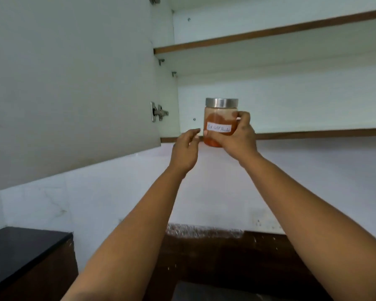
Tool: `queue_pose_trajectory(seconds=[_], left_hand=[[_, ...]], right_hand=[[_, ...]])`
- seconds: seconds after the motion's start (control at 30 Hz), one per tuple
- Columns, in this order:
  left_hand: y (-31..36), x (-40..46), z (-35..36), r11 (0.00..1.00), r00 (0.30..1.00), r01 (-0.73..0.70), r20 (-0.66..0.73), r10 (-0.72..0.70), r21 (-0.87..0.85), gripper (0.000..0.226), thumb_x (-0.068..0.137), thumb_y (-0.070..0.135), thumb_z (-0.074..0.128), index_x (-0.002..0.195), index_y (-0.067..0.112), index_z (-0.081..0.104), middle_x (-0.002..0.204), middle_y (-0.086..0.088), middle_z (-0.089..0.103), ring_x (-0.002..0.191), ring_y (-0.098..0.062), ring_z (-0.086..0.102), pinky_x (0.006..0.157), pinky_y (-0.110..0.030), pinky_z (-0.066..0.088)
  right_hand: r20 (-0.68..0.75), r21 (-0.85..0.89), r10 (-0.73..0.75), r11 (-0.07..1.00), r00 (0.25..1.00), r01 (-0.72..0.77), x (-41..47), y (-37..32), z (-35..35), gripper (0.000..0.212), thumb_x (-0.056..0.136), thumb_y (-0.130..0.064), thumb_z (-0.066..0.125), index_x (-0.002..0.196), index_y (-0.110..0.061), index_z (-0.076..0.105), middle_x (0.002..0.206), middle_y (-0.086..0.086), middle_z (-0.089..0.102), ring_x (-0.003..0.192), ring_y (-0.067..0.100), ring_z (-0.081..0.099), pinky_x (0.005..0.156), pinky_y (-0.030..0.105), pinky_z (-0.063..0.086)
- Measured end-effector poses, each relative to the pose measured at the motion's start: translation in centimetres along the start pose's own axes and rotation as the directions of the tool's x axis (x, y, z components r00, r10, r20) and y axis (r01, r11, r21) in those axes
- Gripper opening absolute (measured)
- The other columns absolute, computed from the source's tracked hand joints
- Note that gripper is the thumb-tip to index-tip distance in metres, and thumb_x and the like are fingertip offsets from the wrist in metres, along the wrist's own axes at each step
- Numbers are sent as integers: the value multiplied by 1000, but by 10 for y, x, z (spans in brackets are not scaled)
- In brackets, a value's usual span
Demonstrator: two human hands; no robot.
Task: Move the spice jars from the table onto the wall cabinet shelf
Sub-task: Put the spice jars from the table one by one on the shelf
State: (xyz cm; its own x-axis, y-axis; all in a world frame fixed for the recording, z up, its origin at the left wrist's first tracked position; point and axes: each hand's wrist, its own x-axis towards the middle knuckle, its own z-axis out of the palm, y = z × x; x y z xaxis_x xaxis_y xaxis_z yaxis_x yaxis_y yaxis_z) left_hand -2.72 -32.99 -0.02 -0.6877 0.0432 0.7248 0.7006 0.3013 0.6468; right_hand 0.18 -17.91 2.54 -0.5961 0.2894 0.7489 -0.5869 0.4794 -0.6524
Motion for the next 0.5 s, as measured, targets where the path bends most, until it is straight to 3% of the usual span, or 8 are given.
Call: queue_pose_trajectory(seconds=[0.03, 0.1, 0.17, 0.23, 0.37, 0.5], left_hand=[[-7, 20, -8, 970, 995, -79, -42, 91, 228, 35, 102, 22, 40, 130, 12, 57, 131, -6, 57, 121, -21, 52, 101, -28, 39], [-26, 46, -17, 812, 982, -150, -14, 190, 564, 40, 103, 27, 38, 134, 7, 52, 136, -11, 52, 127, -28, 46, 107, -35, 34], [-53, 61, -16, 630, 987, -158, 96, 131, 760, 49, 103, 39, 33, 139, 9, 46, 141, -11, 47, 131, -27, 40, 115, -40, 22], [-78, 62, -9, 518, 984, -172, 120, 133, 838, 51, 101, 45, 33, 135, 10, 48, 133, -11, 49, 125, -28, 43, 118, -43, 14], [-101, 67, -1, 512, 937, -236, 54, 345, 826, 47, 95, 45, 36, 107, 9, 63, 100, -9, 59, 94, -31, 59, 109, -55, 33], [-106, 68, -1, 533, 930, -243, 38, 366, 810, 51, 96, 46, 30, 111, 10, 62, 100, -7, 58, 96, -27, 58, 112, -54, 28]], right_hand=[[-32, -30, -29, 999, 999, 28, 21, -4, 4, 99, 49, -63, 83, 126, -22, 36, 111, -6, 54, 94, 9, 52, 70, 15, 40], [-38, -95, -46, 995, 998, 43, 56, -3, 16, 100, 55, -60, 83, 131, -19, 32, 119, 0, 57, 97, 14, 54, 76, 21, 41], [67, -187, 14, 982, 998, -1, 84, 5, 34, 108, 59, -56, 84, 139, -17, 23, 124, 5, 57, 107, 22, 57, 82, 25, 42], [173, -320, 123, 945, 977, -62, 103, 20, 58, 112, 59, -54, 86, 140, -14, 20, 127, 8, 56, 113, 28, 57, 87, 30, 45], [132, -425, 221, 893, 966, -146, 126, 39, 109, 107, 56, -45, 90, 133, -14, 22, 122, 11, 58, 110, 29, 59, 85, 34, 47], [233, -443, 322, 875, 918, -195, 141, 38, 161, 115, 62, -34, 90, 143, -13, 11, 128, 13, 50, 117, 30, 54, 94, 37, 45]])
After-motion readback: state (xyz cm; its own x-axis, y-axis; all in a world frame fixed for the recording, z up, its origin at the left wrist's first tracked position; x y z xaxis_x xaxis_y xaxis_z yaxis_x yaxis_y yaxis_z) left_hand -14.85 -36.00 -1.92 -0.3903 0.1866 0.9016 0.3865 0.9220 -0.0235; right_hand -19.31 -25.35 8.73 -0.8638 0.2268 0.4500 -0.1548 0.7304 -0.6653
